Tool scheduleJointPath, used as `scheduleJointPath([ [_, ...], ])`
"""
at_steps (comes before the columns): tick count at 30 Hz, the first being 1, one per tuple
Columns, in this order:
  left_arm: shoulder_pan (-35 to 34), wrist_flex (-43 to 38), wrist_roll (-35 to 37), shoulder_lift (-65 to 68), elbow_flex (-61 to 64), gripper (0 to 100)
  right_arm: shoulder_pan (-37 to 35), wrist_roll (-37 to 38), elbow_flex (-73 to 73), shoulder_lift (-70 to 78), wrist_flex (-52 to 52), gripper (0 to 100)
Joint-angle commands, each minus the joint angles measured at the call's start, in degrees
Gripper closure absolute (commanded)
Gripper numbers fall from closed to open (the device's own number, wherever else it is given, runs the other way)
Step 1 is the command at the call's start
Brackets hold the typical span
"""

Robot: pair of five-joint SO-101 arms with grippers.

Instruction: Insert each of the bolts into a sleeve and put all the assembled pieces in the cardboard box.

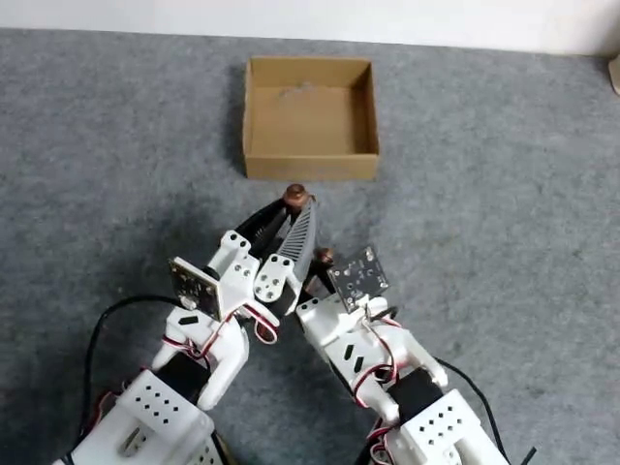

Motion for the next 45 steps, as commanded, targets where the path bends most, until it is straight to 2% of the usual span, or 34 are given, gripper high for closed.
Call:
scheduleJointPath([
  [1,-0.57,0.0,0.53,-0.57,-0.31,99,-0.57,2.11,-4.0,-0.48,-0.04,99.4],
  [4,-0.31,1.76,0.53,-0.57,0.04,99,-0.57,5.27,-4.0,-0.48,-0.13,99.4],
  [7,-0.22,3.69,0.62,-0.57,1.63,99,-0.66,5.45,-4.0,-0.48,-0.13,99.4],
  [19,-0.31,2.81,0.7,-0.75,3.3,99,-0.48,5.19,-4.09,-0.48,-0.13,99.4],
  [24,-1.89,2.81,7.65,-0.57,3.03,99,-0.22,5.19,-4.09,-0.48,-0.13,99.4],
  [35,-1.54,3.25,8.35,-0.66,5.41,99,-0.22,5.1,-4.09,-0.48,-0.13,99.4],
  [41,0.84,9.85,8.35,-1.1,5.49,99,-0.13,4.92,-4.09,-0.48,-0.13,99.4],
  [45,0.84,11.52,8.0,-1.1,5.49,99,3.38,1.32,-4.18,-0.48,-0.13,99.4],
])
